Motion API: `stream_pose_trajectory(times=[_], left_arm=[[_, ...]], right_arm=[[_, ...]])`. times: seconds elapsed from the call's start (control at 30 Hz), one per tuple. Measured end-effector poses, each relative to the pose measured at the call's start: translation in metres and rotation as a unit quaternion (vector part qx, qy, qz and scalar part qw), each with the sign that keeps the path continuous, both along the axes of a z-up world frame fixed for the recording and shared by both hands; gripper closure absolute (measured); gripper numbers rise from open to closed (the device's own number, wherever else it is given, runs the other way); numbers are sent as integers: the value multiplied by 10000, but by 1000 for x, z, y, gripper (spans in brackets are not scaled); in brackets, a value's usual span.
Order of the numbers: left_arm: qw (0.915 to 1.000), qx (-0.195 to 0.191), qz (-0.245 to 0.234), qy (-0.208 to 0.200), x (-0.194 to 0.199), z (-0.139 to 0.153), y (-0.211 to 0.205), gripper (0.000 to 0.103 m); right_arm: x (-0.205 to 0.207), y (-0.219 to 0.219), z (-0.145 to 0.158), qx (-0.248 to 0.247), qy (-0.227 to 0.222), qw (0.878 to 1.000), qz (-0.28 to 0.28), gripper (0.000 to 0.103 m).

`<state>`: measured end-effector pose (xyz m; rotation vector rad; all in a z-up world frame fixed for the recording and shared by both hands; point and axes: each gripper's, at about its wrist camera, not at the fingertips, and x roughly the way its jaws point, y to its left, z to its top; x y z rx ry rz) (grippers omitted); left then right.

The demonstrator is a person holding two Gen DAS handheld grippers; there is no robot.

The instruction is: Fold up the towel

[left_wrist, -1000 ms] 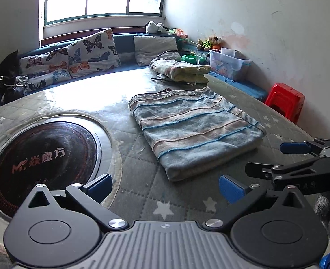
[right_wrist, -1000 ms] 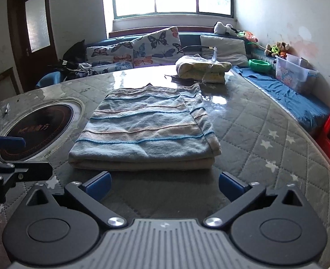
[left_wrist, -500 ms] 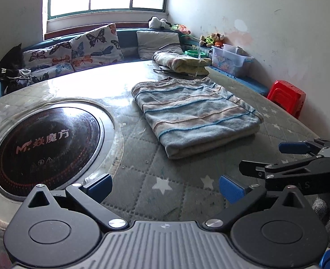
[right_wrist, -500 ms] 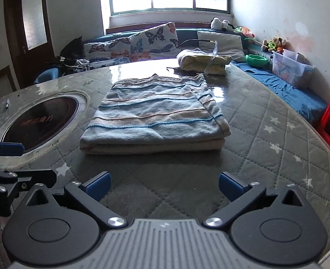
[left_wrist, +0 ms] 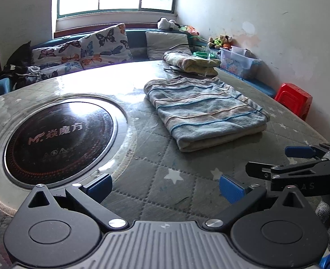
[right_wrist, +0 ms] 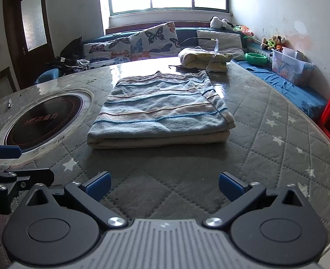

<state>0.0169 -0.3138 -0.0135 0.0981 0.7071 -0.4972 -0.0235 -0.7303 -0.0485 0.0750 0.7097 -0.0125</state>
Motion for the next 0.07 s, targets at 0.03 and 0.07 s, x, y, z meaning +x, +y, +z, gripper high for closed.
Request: stream_pose_trajectory(times=[0.03,0.07], left_arm=[[10000,6,31,2,0,0,1,0],[10000,6,52,15,0,0,3,0]], right_arm=[[0,1,0,4,2,10000,-1,0],[-1,1,-1,11,1,10000,0,0]])
